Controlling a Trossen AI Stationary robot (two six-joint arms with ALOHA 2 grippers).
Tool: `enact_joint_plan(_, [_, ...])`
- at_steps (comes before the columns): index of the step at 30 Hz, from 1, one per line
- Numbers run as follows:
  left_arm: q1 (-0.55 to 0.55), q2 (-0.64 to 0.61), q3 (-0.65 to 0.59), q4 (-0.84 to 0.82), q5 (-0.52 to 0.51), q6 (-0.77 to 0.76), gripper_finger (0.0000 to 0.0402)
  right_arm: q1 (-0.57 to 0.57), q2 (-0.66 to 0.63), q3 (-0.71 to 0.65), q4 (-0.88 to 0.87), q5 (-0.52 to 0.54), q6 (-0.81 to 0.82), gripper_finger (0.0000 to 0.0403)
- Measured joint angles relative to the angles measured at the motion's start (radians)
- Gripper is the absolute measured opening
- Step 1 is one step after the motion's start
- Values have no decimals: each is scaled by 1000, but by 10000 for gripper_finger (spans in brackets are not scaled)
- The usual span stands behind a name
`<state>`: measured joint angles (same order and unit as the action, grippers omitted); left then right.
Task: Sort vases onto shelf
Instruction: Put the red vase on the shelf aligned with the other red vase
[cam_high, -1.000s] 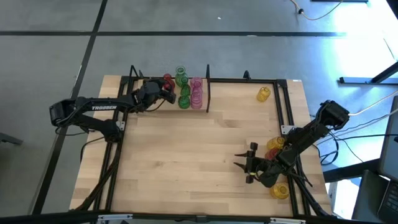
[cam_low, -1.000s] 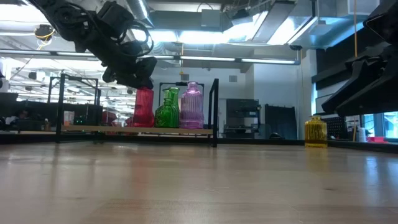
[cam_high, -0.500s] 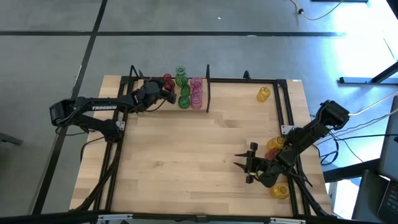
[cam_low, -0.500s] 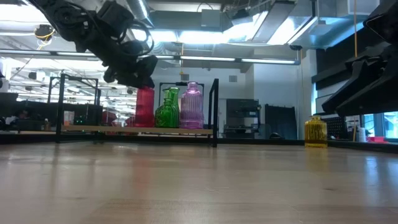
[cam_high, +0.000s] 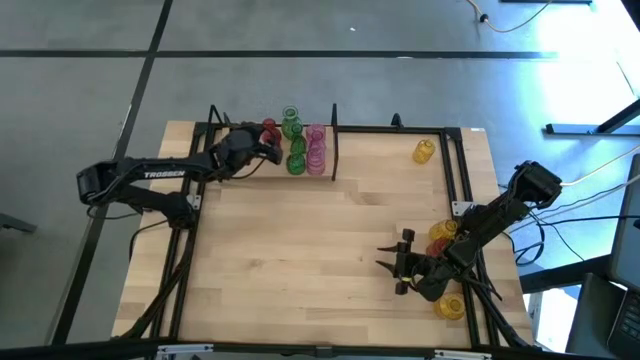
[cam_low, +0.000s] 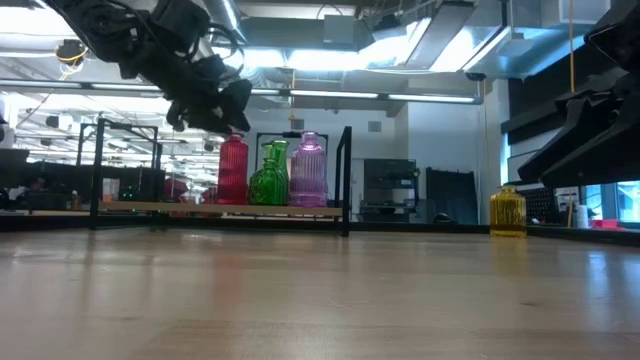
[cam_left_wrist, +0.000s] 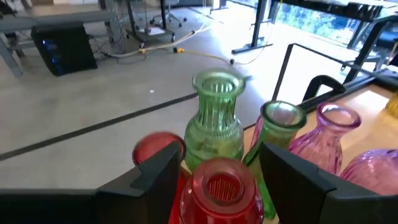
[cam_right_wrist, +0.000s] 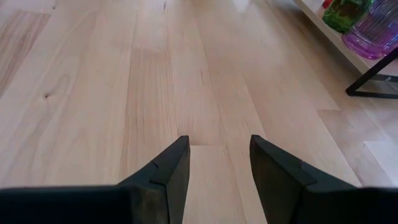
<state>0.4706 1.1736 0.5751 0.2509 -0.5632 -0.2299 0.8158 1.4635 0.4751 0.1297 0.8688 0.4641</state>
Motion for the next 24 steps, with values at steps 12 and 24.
enact_joint_plan(12, [-118,-209,0,-1,122,57,214,0,0,0,1,-1,2,154])
enact_joint_plan(24, [-455,-164,2,55,328,84,212,2,-28,241,-368,-51,-66,154])
